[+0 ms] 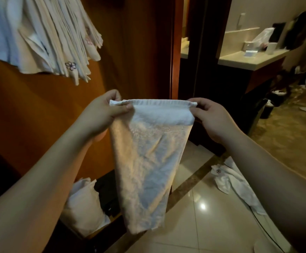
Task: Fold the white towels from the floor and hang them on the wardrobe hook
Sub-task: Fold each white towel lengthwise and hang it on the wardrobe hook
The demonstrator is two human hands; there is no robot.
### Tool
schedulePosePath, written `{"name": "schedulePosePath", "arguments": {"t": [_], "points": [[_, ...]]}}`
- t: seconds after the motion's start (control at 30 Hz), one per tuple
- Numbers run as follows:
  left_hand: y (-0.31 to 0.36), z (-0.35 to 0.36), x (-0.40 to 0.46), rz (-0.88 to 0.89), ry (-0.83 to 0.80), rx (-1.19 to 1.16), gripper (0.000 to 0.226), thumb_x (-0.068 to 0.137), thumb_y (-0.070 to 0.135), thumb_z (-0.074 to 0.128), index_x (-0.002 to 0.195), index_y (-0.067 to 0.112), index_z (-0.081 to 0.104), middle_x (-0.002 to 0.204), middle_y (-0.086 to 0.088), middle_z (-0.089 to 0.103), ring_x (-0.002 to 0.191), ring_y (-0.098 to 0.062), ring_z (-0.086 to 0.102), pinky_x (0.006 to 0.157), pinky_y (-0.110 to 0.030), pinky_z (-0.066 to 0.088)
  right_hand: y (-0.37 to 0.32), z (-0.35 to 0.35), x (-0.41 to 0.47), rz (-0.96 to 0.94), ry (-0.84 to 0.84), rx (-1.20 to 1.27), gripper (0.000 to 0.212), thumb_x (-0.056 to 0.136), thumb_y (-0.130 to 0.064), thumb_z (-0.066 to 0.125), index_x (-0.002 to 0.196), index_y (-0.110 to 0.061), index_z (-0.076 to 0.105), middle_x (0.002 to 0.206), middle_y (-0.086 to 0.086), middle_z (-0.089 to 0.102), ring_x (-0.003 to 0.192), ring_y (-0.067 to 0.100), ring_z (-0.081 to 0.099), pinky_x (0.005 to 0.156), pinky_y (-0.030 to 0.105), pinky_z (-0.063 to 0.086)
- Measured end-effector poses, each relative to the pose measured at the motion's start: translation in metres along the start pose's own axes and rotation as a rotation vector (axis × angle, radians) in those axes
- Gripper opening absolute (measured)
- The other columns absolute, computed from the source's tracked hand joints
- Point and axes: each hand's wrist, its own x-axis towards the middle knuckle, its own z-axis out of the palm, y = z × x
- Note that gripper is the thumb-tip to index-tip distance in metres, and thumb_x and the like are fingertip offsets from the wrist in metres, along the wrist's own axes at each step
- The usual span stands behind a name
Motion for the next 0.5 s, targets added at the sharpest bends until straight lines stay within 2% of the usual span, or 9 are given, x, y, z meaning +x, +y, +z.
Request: {"name": "schedulePosePath", "arguments": {"t": [0.13,0.23,0.27,0.33,0.4,0.43,0.5], "points": [[0.018,-0.004,0.01,0.012,0.031,-0.007,0.038,0.087,0.009,0.071,0.069,0.022,0.04,0.057,0.013,0.048,0.051,-0.002,0.045,0.045,-0.018,0.035,-0.02,0.002,0.017,-0.089,0.014,0.037,0.026,0.092,-0.023,0.063,0.107,-0.04,0.075,0.107,-0.017,0.075,0.098,0.002,0.071,0.083,0.025,0.059],[0.029,-0.003,0.015,-0.016,0.032,-0.037,0.034,0.09,0.011,0.07,0.07,0.021,0.044,0.069,0.006,0.054,0.061,-0.008,0.051,0.054,-0.024,0.041,-0.02,0.003,0.031,-0.019,-0.012,0.381,0.033,0.092,-0.015,0.062,0.118,-0.032,0.071,0.117,-0.002,0.073,0.106,0.014,0.071,0.088,0.033,0.06],[0.032,-0.001,0.017,-0.032,0.03,-0.046,0.032,0.091,0.013,0.07,0.07,0.021,0.046,0.073,0.004,0.056,0.065,-0.011,0.054,0.056,-0.025,0.044,-0.014,0.003,0.033,0.05,-0.058,0.559,0.031,0.092,-0.017,0.063,0.121,-0.027,0.071,0.121,0.002,0.072,0.11,0.018,0.071,0.088,0.034,0.06],[0.035,0.002,0.019,-0.072,0.035,-0.053,0.03,0.091,0.016,0.07,0.07,0.022,0.051,0.076,0.002,0.061,0.069,-0.015,0.06,0.058,-0.028,0.05,0.002,0.003,0.028,0.231,-0.219,0.823,0.028,0.092,-0.034,0.066,0.116,-0.021,0.074,0.123,0.008,0.072,0.118,0.024,0.067,0.095,0.04,0.056],[0.035,0.006,0.022,-0.097,0.045,-0.029,0.03,0.091,0.019,0.071,0.067,0.025,0.054,0.077,0.002,0.065,0.07,-0.016,0.065,0.06,-0.03,0.052,0.02,0.006,0.016,0.328,-0.369,0.87,0.03,0.09,-0.041,0.059,0.095,-0.023,0.082,0.113,0.004,0.076,0.114,0.02,0.069,0.097,0.038,0.054],[0.035,0.007,0.022,-0.101,0.05,-0.024,0.032,0.091,0.019,0.071,0.066,0.025,0.053,0.077,0.002,0.065,0.07,-0.015,0.066,0.06,-0.03,0.052,0.027,0.007,0.013,0.335,-0.408,0.86,0.028,0.089,-0.038,0.059,0.091,-0.024,0.083,0.109,0.003,0.077,0.11,0.018,0.07,0.092,0.036,0.056],[0.033,0.007,0.022,-0.107,0.048,-0.041,0.035,0.092,0.016,0.07,0.064,0.025,0.051,0.072,0.002,0.065,0.065,-0.014,0.067,0.057,-0.028,0.051,0.033,0.009,0.011,0.324,-0.419,0.872,0.027,0.084,-0.024,0.067,0.108,-0.02,0.08,0.119,0.01,0.074,0.112,0.025,0.07,0.086,0.038,0.06]]}}
